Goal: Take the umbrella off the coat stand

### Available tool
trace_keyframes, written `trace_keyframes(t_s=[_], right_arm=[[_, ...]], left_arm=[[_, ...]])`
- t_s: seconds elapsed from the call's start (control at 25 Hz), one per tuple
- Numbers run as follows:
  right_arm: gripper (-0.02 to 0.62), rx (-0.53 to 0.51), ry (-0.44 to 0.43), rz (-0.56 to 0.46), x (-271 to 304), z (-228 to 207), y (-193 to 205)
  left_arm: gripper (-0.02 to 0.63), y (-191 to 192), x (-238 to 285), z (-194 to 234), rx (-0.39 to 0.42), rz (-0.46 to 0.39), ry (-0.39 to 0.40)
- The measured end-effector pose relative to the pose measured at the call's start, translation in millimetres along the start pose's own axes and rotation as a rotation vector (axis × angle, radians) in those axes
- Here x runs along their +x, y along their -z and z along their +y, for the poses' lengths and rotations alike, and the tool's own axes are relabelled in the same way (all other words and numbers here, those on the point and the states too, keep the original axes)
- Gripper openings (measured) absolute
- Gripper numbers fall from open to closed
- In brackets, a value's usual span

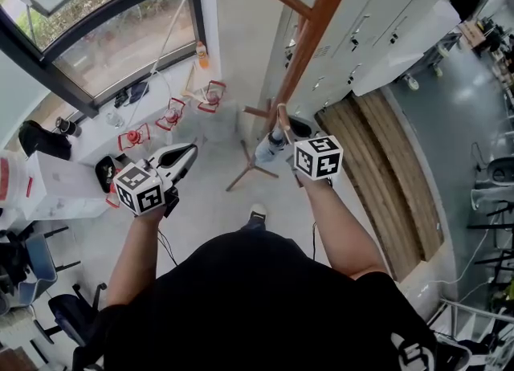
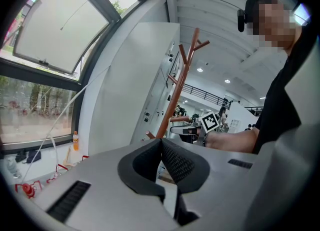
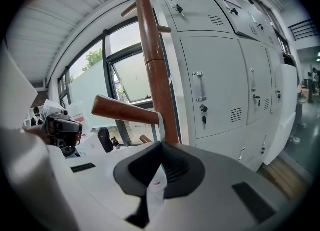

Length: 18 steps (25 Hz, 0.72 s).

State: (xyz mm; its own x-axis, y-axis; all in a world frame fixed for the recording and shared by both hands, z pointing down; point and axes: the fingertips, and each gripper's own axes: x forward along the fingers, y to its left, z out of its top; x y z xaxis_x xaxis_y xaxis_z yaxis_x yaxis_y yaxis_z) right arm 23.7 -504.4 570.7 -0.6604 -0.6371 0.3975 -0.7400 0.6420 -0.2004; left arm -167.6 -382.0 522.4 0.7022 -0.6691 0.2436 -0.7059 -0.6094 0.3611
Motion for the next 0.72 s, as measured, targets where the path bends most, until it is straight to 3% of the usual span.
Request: trace_keyframes(t_s=[0.72], right_arm=[[0.012, 0.003, 0.016, -0.029, -32.0, 21.1, -17.8]], left_arm=[[0.021, -9.3, -27.0, -15.1, 0.032, -0.025, 0.021]])
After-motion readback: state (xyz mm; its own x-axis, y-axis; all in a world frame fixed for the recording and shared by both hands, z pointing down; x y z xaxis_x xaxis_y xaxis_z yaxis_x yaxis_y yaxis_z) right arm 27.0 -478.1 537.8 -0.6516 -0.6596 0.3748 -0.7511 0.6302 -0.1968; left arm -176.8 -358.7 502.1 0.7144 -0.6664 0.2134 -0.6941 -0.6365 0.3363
